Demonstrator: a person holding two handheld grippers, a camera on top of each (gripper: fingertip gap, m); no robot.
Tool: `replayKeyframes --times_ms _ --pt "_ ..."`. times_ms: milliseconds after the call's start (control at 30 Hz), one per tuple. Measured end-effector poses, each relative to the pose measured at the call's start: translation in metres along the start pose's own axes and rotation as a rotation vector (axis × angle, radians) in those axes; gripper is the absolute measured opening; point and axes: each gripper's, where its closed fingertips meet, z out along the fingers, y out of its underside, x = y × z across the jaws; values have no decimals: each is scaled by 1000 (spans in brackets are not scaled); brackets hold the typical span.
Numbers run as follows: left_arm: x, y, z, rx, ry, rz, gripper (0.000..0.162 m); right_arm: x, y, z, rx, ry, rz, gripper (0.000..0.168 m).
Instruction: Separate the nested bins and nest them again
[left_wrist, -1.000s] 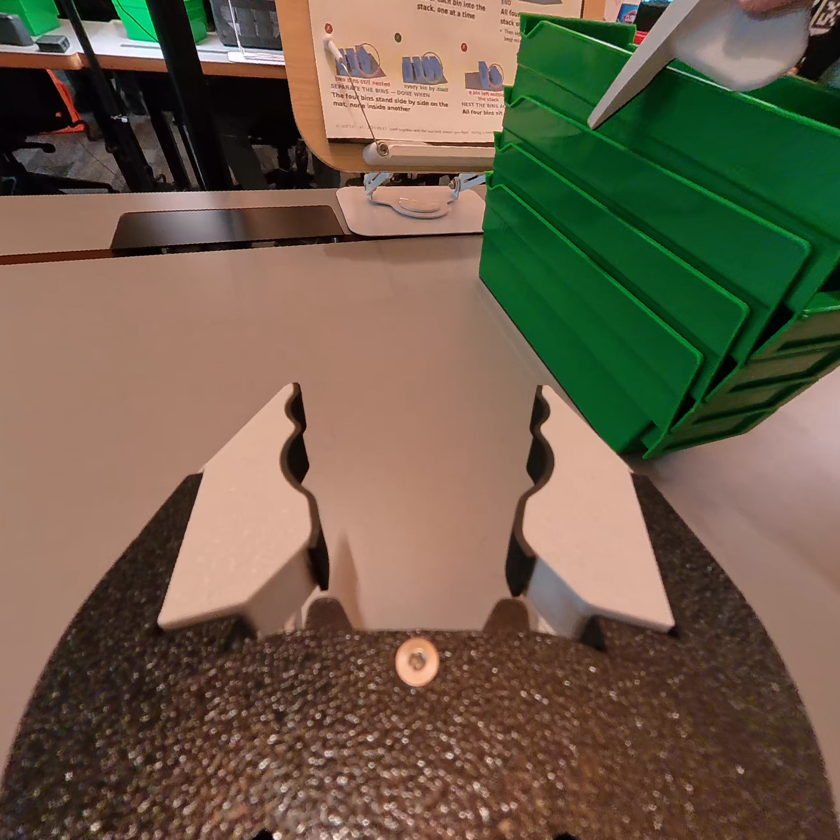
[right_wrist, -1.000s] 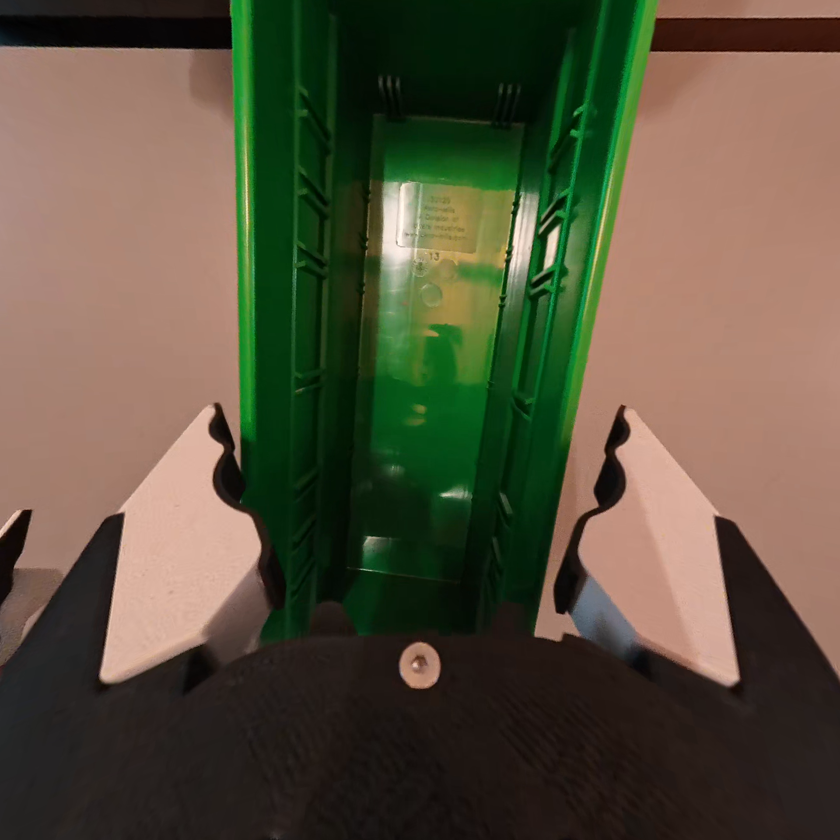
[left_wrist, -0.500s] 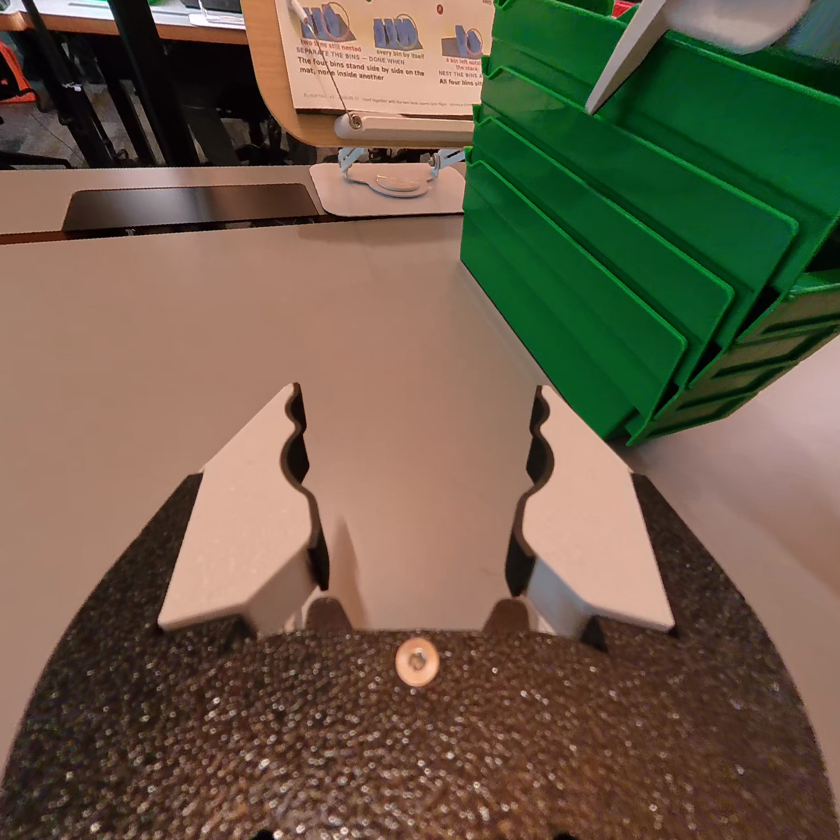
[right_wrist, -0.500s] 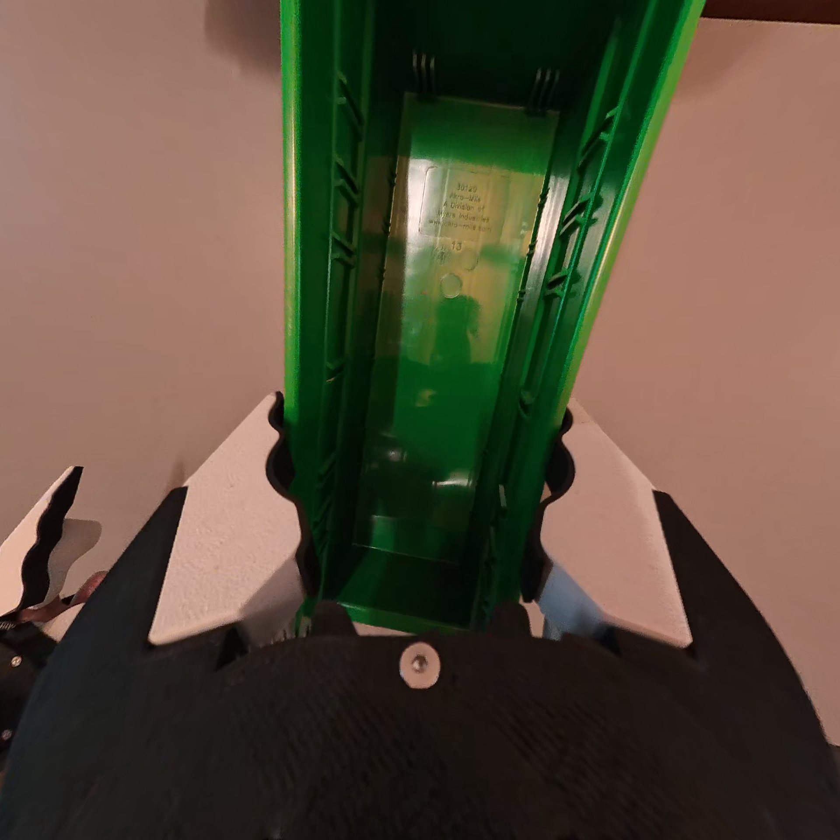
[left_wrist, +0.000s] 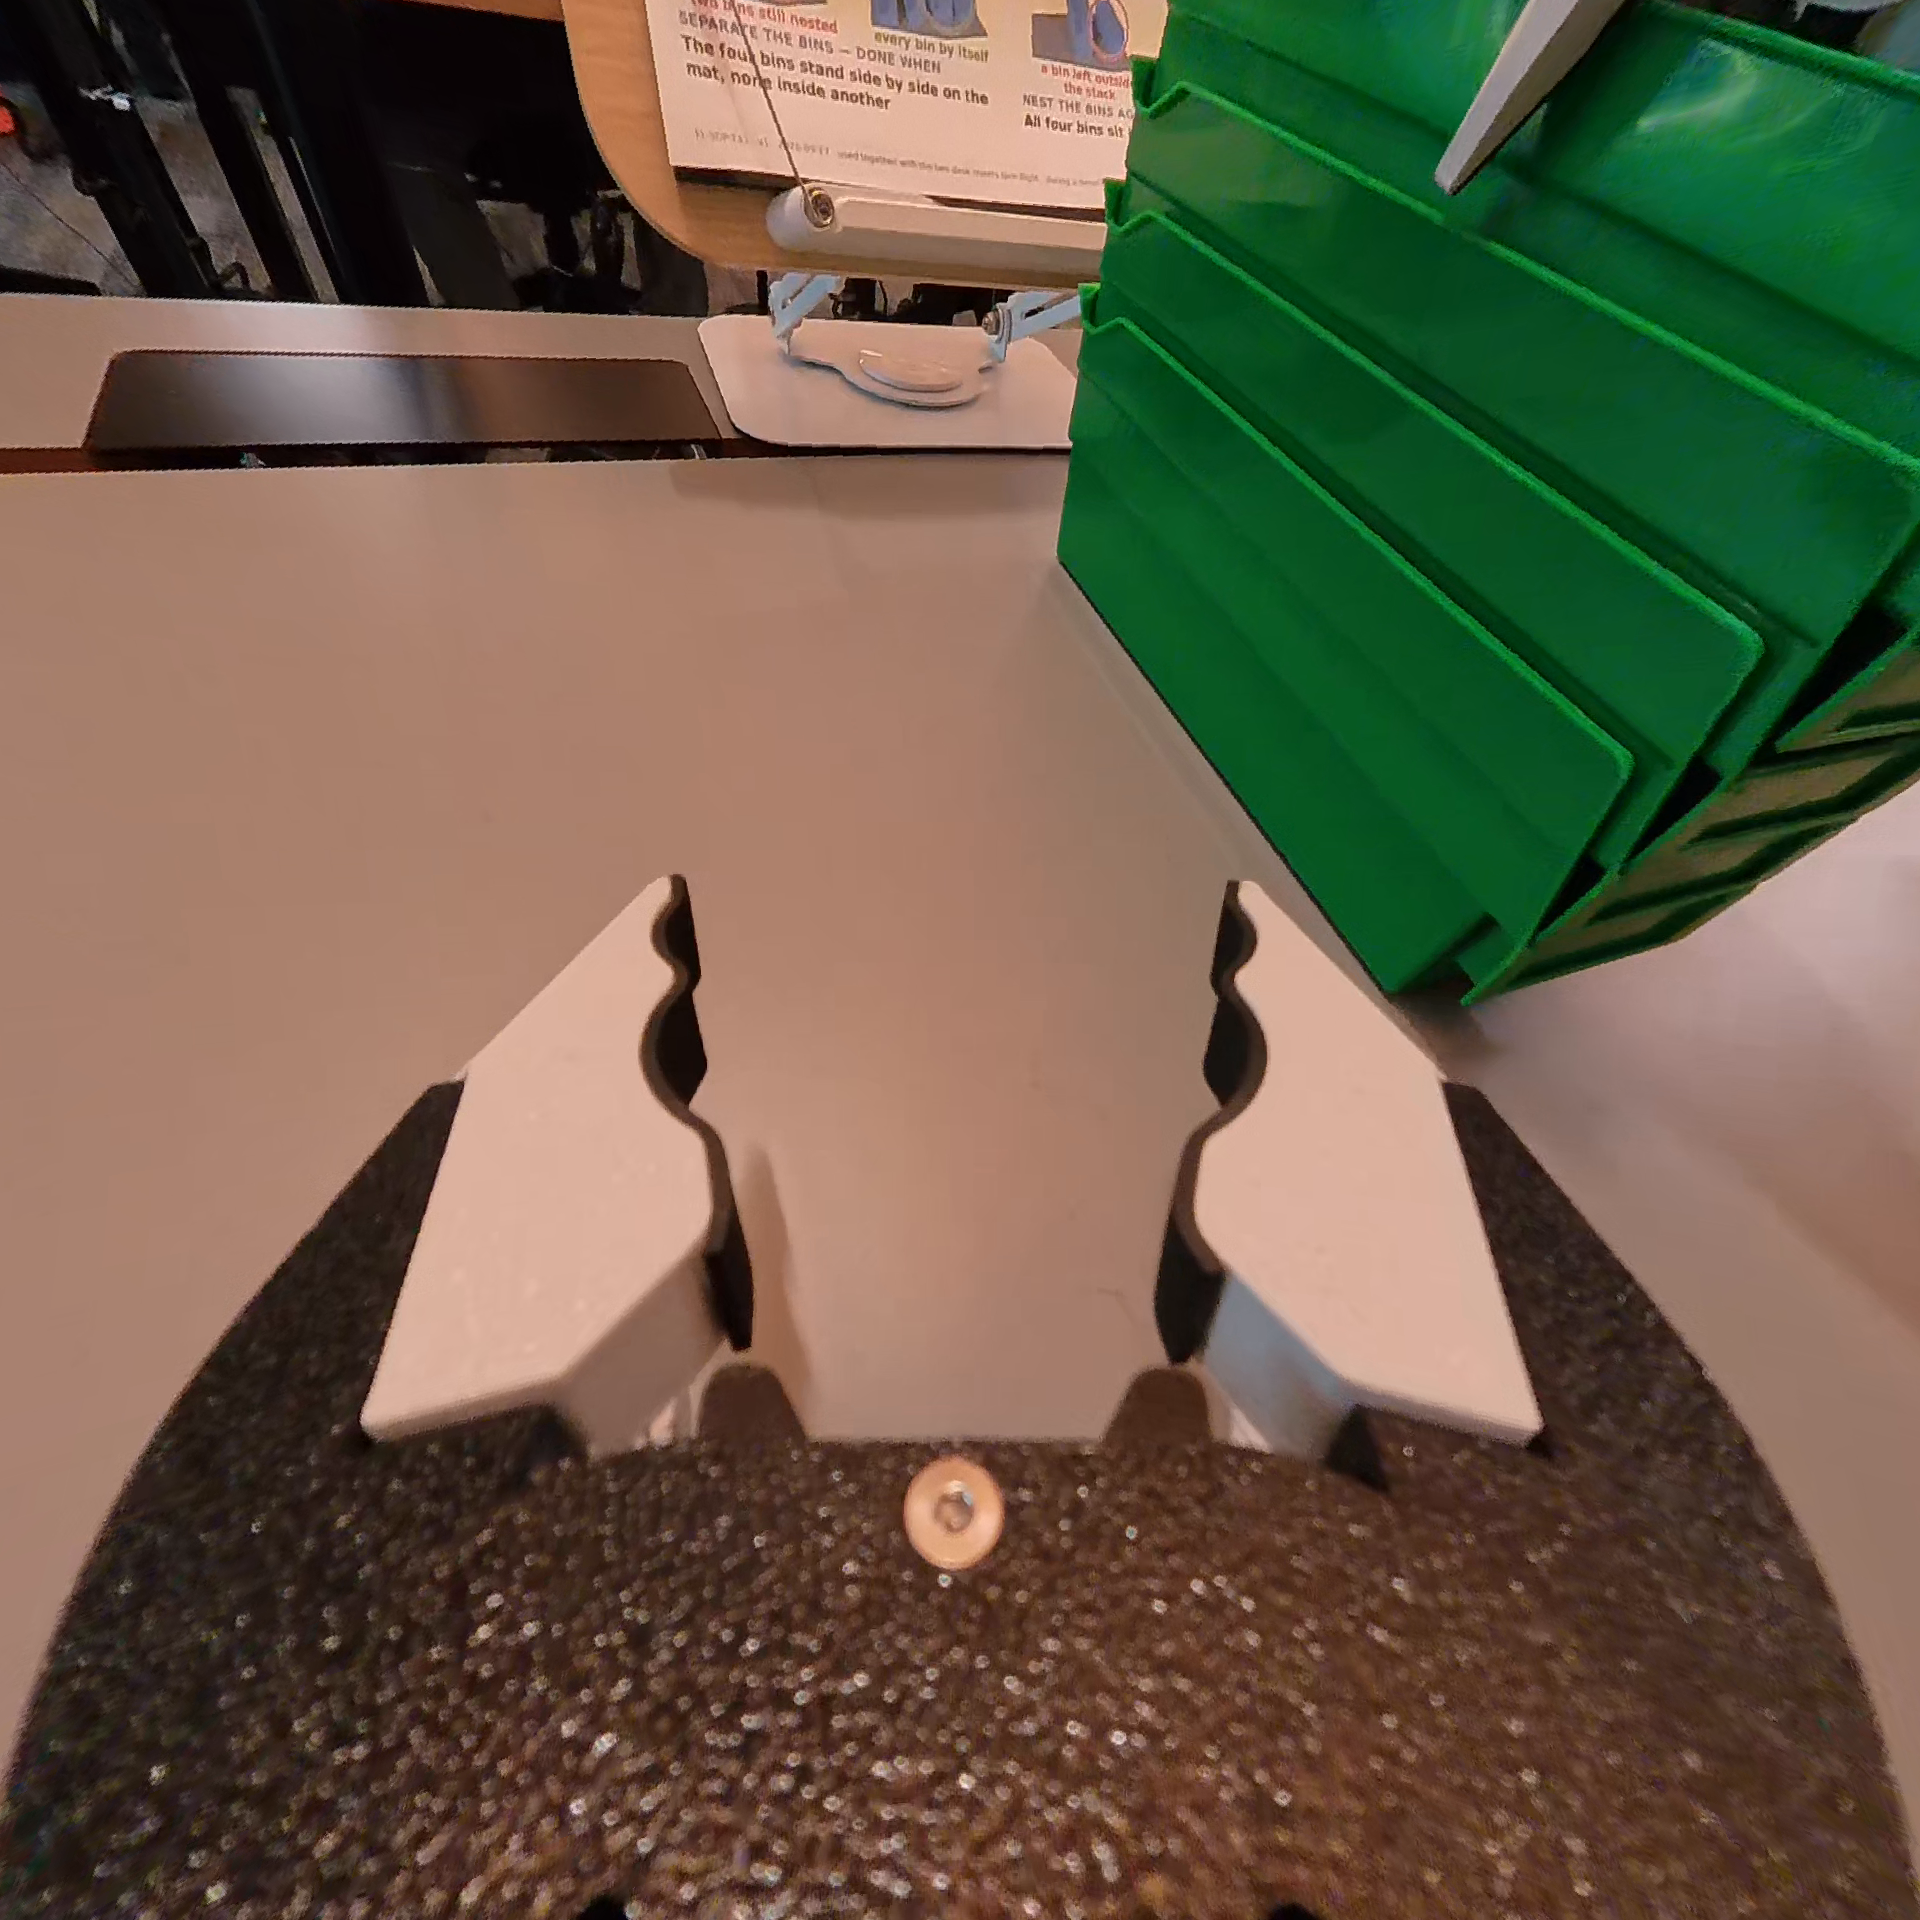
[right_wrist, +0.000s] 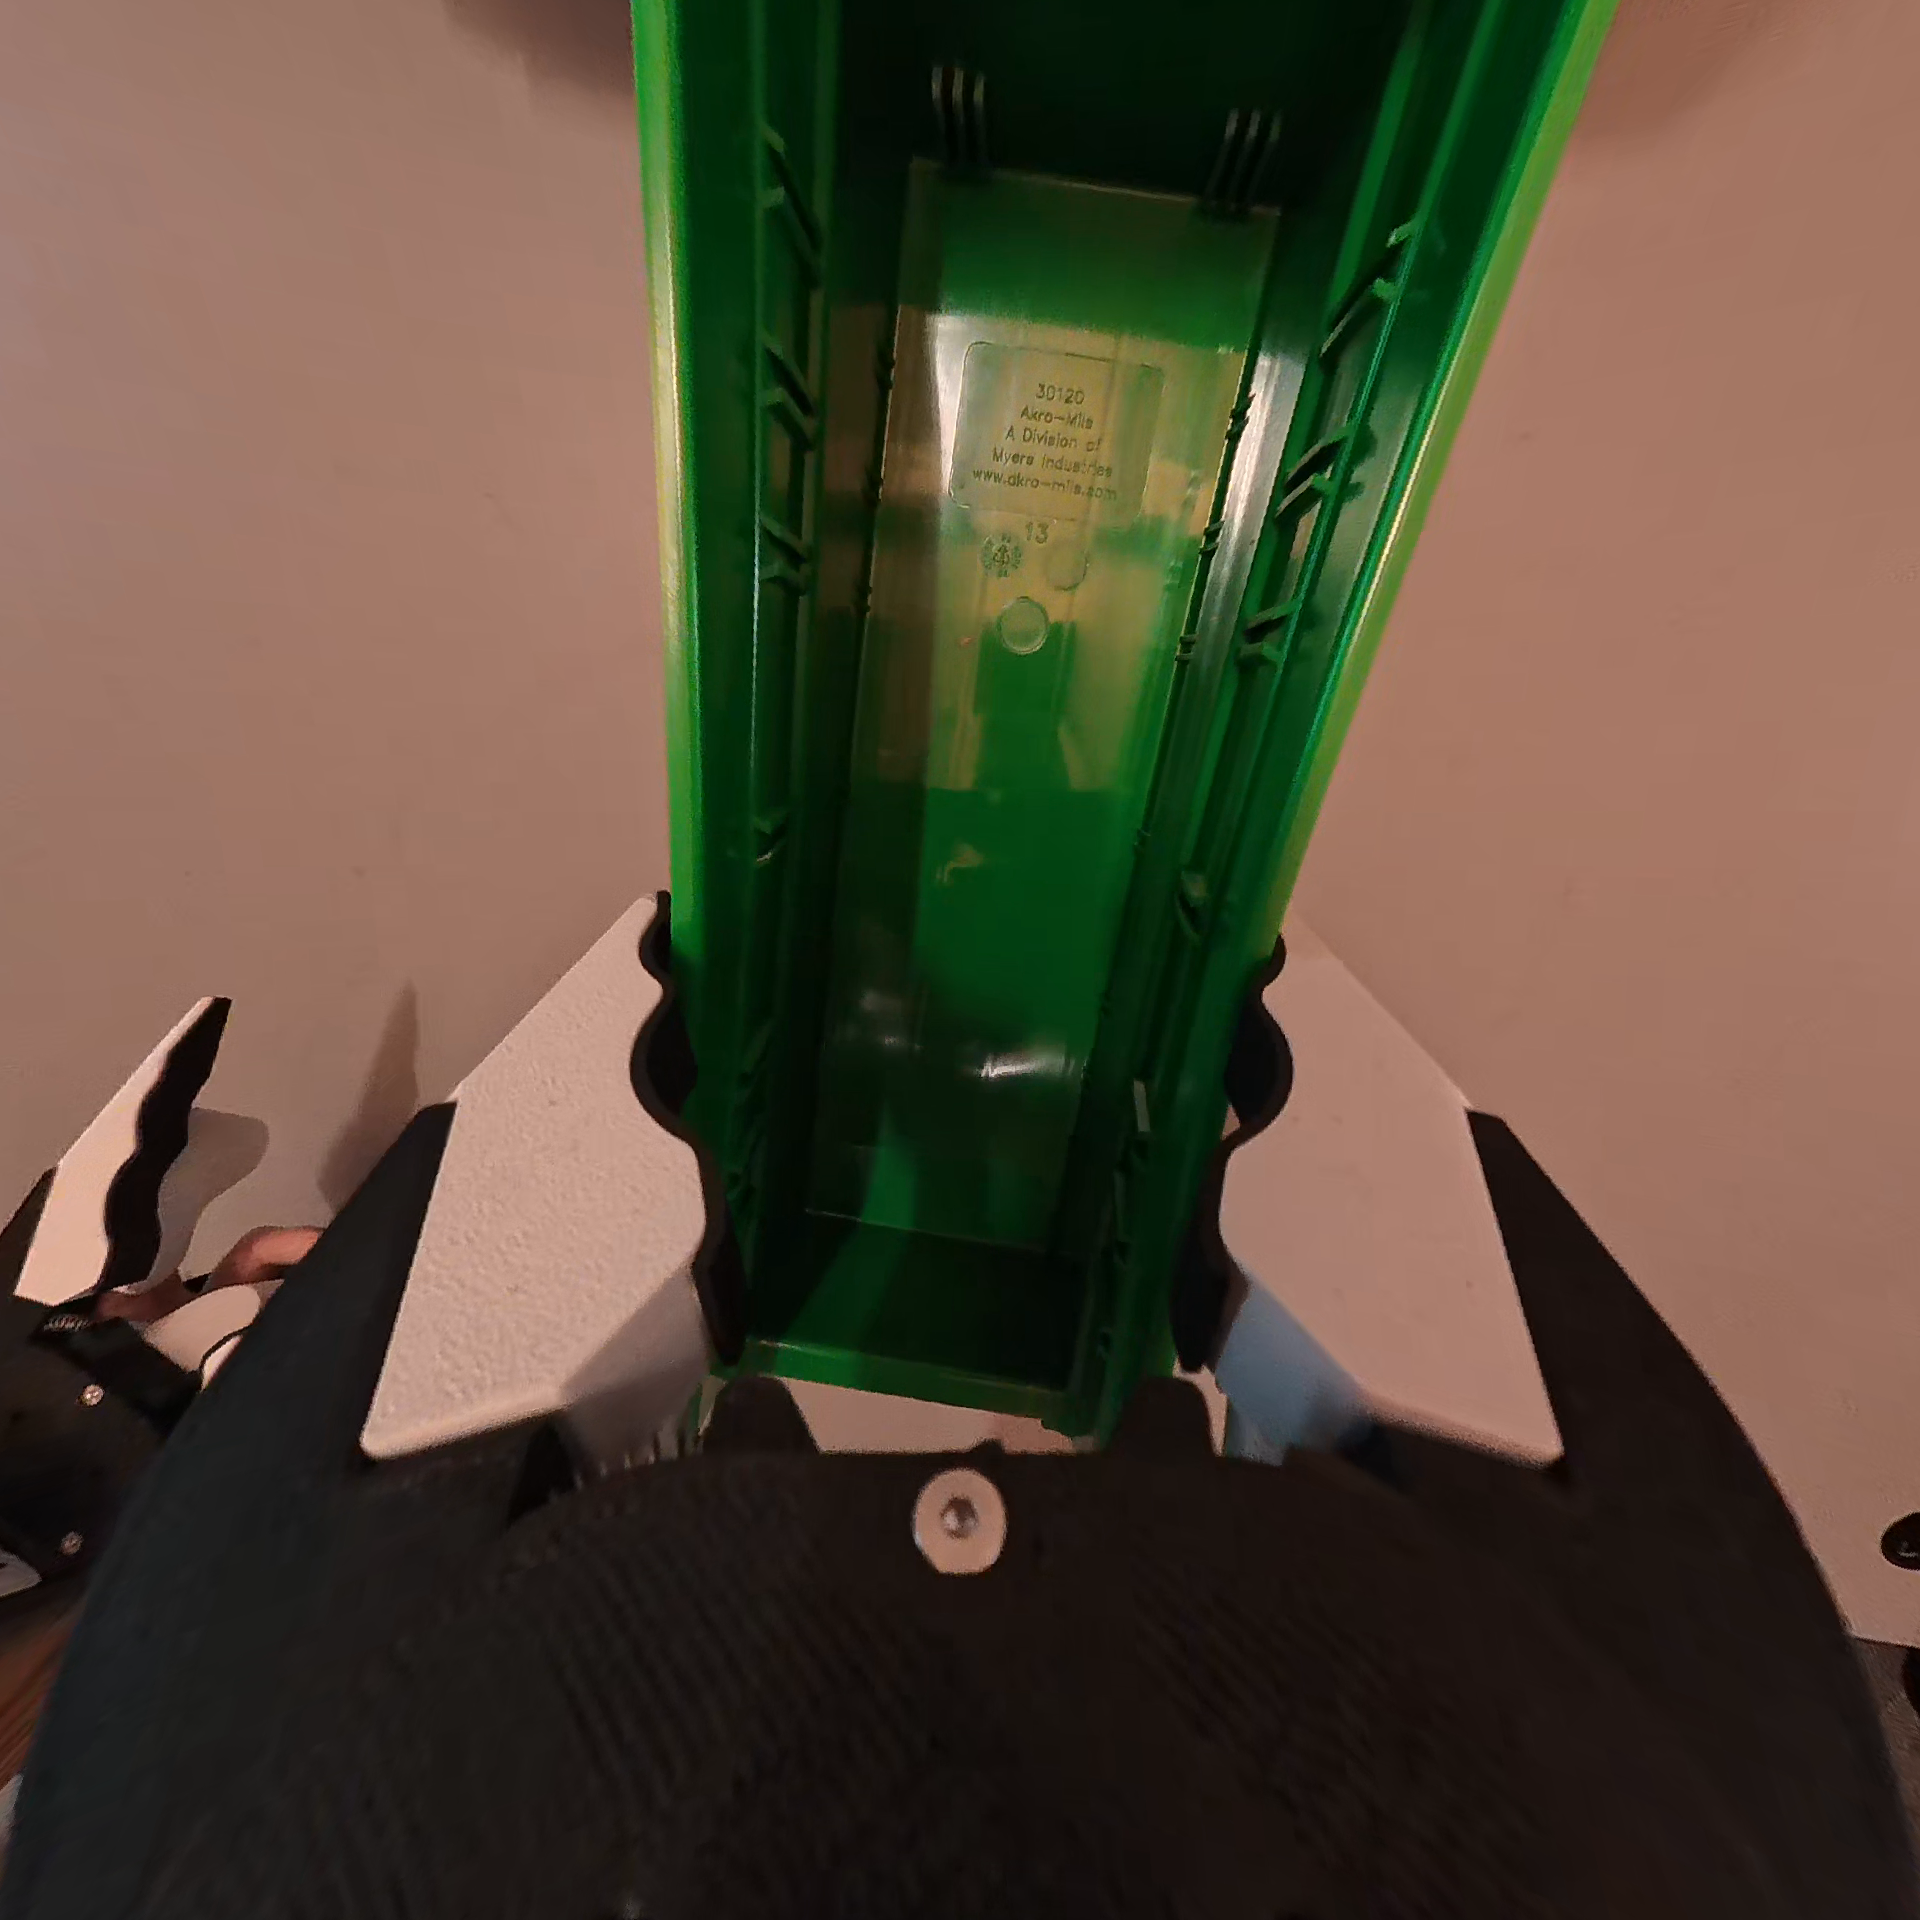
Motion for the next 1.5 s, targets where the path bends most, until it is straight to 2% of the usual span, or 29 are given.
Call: replayKeyframes --times_ms 333,533,733,900,1033,1133,1333,1500 --pt "0 3 3 -9 2 -4 97 -1 -5 -10 -2 15 -9 104" --pt "6 6 6 -18 17 -3 97 -8 -23 -49 74 52 -69 102" --pt "14 5 5 -20 28 16 97 -6 -27 -77 108 -55 -7 100" --pt "13 6 5 -24 30 9 97 15 -40 -120 172 -107 37 101" --pt "8 6 3 -22 28 -7 97 61 -48 -151 213 -58 34 103" --pt "4 6 1 -21 25 -18 97 117 -43 -154 217 23 66 105" --pt "-6 5 -2 -16 23 -53 97 248 -8 -115 151 175 163 106" --pt "-6 -2 -6 7 44 -87 95 323 18 -66 124 187 226 106"
